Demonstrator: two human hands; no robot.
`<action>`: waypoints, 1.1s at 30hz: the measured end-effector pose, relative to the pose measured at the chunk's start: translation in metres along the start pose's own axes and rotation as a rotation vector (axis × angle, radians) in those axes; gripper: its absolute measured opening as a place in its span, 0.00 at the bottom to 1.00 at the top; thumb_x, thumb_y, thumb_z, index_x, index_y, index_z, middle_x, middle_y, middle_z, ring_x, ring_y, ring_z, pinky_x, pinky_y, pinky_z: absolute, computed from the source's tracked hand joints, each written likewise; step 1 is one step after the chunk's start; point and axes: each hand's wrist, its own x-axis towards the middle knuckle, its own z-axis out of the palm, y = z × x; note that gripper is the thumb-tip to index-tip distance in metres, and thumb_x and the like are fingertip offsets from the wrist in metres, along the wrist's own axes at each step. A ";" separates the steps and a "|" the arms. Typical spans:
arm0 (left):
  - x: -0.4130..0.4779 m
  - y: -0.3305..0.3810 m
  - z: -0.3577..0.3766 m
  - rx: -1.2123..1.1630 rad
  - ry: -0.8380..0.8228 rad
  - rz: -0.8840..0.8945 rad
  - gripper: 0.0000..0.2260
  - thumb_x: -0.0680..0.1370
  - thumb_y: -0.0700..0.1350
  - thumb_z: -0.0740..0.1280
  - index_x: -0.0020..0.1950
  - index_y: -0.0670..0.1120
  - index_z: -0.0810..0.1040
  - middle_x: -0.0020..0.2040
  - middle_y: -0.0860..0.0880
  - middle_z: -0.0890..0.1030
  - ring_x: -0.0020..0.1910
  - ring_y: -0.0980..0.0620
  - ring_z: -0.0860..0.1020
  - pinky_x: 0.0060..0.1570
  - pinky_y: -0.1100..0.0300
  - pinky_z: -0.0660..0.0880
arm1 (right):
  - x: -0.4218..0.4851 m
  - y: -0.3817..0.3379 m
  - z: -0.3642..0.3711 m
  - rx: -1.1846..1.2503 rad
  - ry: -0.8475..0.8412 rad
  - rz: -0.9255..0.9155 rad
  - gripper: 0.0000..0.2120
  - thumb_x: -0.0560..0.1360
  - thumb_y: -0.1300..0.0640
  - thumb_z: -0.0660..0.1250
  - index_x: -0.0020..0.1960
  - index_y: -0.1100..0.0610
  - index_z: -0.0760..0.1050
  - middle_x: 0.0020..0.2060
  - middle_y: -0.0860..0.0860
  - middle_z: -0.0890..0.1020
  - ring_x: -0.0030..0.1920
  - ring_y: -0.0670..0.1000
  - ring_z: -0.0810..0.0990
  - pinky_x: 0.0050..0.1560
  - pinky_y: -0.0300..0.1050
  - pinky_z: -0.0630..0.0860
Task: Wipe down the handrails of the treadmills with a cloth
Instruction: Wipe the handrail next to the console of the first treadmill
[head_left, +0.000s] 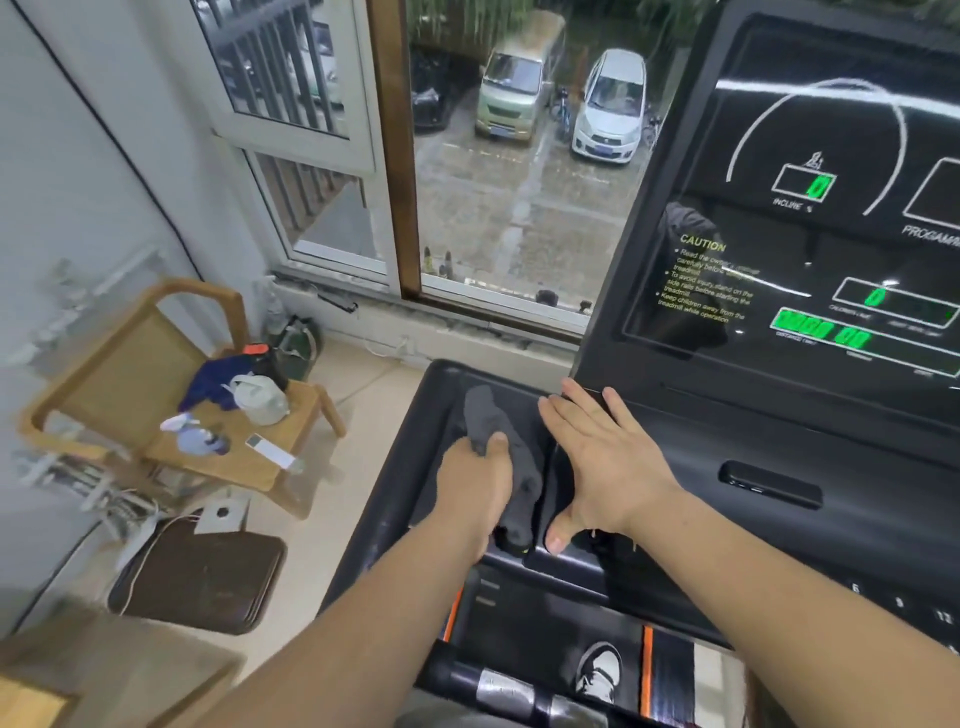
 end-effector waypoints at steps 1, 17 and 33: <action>0.004 -0.001 -0.004 0.140 -0.050 0.101 0.11 0.82 0.52 0.64 0.55 0.44 0.76 0.50 0.48 0.82 0.54 0.45 0.81 0.55 0.53 0.76 | 0.000 0.000 0.000 -0.001 -0.004 0.005 0.75 0.54 0.23 0.74 0.83 0.55 0.37 0.83 0.47 0.42 0.79 0.47 0.28 0.79 0.56 0.30; 0.019 0.009 -0.034 1.690 -0.260 1.062 0.12 0.80 0.45 0.63 0.63 0.48 0.75 0.59 0.46 0.78 0.57 0.42 0.78 0.50 0.49 0.75 | -0.002 -0.004 -0.002 -0.075 -0.038 0.016 0.69 0.55 0.20 0.71 0.83 0.57 0.51 0.83 0.48 0.49 0.80 0.49 0.30 0.79 0.58 0.32; -0.056 -0.067 -0.028 0.987 -0.107 1.078 0.18 0.70 0.42 0.69 0.59 0.51 0.78 0.55 0.56 0.76 0.50 0.54 0.75 0.34 0.62 0.80 | -0.007 0.001 0.002 -0.036 0.074 -0.024 0.41 0.75 0.50 0.66 0.83 0.57 0.53 0.82 0.49 0.50 0.81 0.49 0.31 0.80 0.56 0.32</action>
